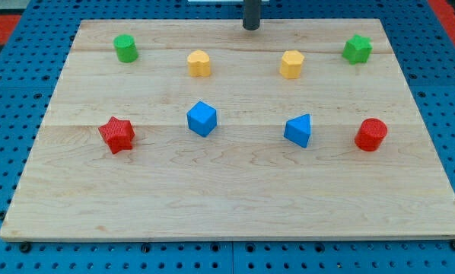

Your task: Move the yellow hexagon down a bit

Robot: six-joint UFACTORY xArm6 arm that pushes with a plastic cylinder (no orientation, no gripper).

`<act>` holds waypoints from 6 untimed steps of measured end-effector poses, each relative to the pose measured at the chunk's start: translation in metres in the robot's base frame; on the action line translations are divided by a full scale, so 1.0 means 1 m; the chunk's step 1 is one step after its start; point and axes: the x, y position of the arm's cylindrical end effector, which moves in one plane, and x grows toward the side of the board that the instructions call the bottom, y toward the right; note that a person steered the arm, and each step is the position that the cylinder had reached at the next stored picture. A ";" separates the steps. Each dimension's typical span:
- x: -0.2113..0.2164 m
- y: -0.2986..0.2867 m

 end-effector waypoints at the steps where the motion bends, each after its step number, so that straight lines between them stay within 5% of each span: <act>1: 0.000 0.000; 4: 0.050 0.089; 6: 0.085 0.057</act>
